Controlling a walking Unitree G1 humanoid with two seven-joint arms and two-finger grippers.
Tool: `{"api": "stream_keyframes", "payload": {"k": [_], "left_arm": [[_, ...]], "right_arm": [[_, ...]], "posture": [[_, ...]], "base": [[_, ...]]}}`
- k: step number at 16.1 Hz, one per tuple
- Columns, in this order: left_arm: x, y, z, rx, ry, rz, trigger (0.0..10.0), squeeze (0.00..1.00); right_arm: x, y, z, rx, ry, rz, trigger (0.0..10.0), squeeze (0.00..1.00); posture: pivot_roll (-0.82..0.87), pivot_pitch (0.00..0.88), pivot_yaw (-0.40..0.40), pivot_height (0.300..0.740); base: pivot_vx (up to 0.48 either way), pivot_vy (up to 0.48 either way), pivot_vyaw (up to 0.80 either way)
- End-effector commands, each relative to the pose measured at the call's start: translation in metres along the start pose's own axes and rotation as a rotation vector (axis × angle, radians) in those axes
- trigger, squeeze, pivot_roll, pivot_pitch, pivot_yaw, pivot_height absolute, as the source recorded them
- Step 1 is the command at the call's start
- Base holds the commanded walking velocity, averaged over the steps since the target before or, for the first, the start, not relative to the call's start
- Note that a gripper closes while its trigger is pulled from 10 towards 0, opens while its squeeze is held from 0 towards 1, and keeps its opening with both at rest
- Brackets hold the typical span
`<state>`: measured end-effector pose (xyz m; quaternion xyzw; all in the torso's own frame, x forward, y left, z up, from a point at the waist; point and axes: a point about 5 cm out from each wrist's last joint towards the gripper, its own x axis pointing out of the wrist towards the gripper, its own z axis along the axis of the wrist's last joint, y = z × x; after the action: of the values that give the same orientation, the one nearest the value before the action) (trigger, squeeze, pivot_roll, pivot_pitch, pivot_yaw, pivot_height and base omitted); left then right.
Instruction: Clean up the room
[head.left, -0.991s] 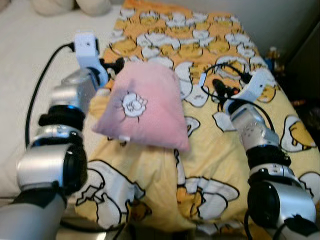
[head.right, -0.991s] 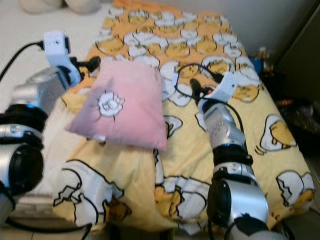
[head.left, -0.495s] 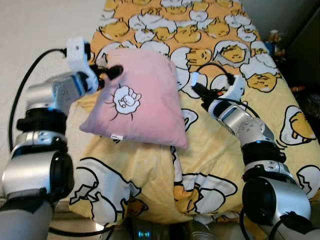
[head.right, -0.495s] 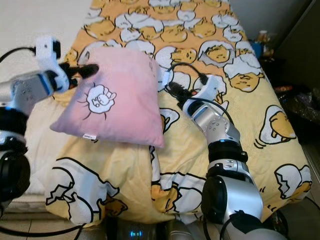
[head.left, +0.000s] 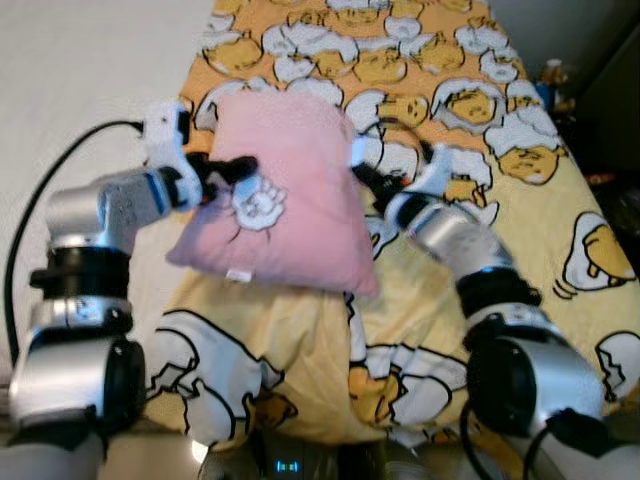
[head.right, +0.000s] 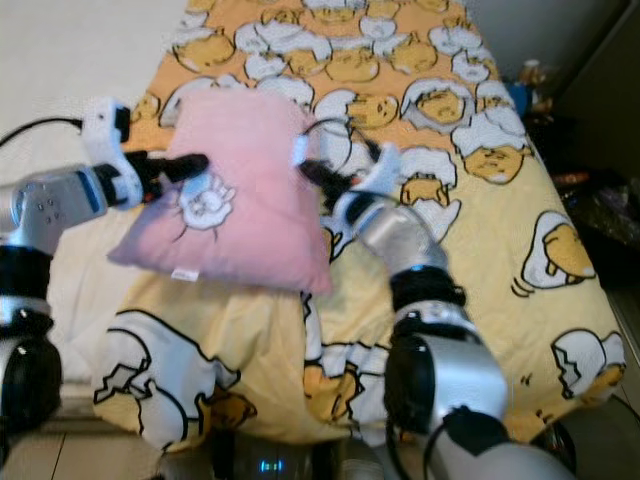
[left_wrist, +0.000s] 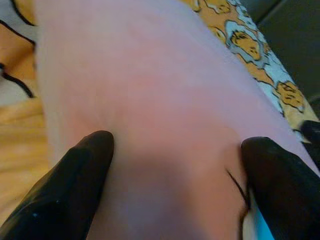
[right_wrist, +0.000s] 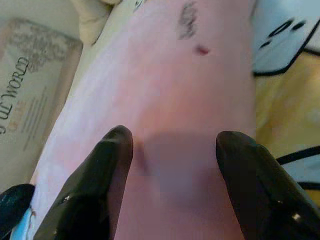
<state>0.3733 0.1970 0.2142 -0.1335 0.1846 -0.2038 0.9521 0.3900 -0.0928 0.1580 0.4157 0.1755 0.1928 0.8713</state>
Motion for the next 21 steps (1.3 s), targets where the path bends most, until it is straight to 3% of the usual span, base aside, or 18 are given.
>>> {"api": "stream_keyframes", "payload": {"k": [1, 3, 5, 9, 10, 11, 12, 13, 17, 21], "left_arm": [[0.004, -0.006, -0.019, -0.038, 0.055, -0.02, 10.0, 0.0], [0.012, -0.014, -0.04, -0.08, 0.101, -0.044, 10.0, 0.0], [0.025, -0.027, -0.064, -0.139, 0.133, -0.052, 10.0, 0.0], [0.038, -0.043, -0.107, -0.198, 0.221, -0.051, 10.0, 0.0], [0.04, -0.042, -0.114, -0.186, 0.238, -0.033, 10.0, 0.0], [0.041, -0.04, -0.117, -0.176, 0.243, -0.009, 10.0, 0.0], [0.042, -0.03, -0.124, -0.151, 0.247, 0.066, 10.0, 0.0], [0.042, -0.023, -0.126, -0.162, 0.223, 0.104, 0.0, 0.0], [0.042, -0.013, -0.124, -0.143, 0.156, 0.179, 0.0, 0.0], [0.05, -0.019, -0.125, -0.111, 0.094, 0.164, 0.0, 0.0]], "right_arm": [[0.001, -0.004, -0.004, -0.001, 0.01, -0.005, 10.0, 0.0], [0.002, -0.012, -0.022, 0.011, 0.047, -0.035, 10.0, 0.0], [0.003, -0.019, -0.038, -0.032, 0.052, -0.068, 10.0, 0.0], [0.005, -0.021, -0.047, -0.083, 0.054, -0.089, 10.0, 0.0], [0.005, -0.022, -0.048, -0.089, 0.056, -0.094, 7.7, 0.0], [0.005, -0.023, -0.049, -0.087, 0.054, -0.096, 0.0, 0.0], [0.004, -0.026, -0.051, -0.085, 0.048, -0.098, 0.0, 0.0], [0.002, -0.029, -0.052, -0.075, 0.039, -0.102, 0.0, 0.0], [-0.004, -0.041, -0.055, -0.082, 0.035, -0.108, 0.0, 0.0], [-0.008, -0.046, -0.055, -0.126, 0.044, -0.103, 0.0, 0.0]], "posture": [[0.01, 0.192, -0.086, 0.74], [0.01, 0.185, -0.086, 0.74], [0.02, 0.178, -0.09, 0.74], [0.02, 0.174, -0.095, 0.74], [0.03, 0.172, -0.094, 0.74], [0.02, 0.171, -0.093, 0.74], [0.03, 0.171, -0.093, 0.74], [0.03, 0.169, -0.092, 0.74], [0.04, 0.158, -0.086, 0.74], [0.03, 0.139, -0.084, 0.74]], "base": [[0.0, 0.0, 0.0], [0.0, 0.0, 0.0], [0.0, 0.0, 0.0], [0.0, 0.0, 0.0], [0.0, 0.0, 0.0], [0.0, 0.0, 0.0], [0.0, 0.0, 0.0], [0.0, 0.0, 0.0], [0.0, 0.0, 0.0], [0.0, 0.0, 0.0]]}}
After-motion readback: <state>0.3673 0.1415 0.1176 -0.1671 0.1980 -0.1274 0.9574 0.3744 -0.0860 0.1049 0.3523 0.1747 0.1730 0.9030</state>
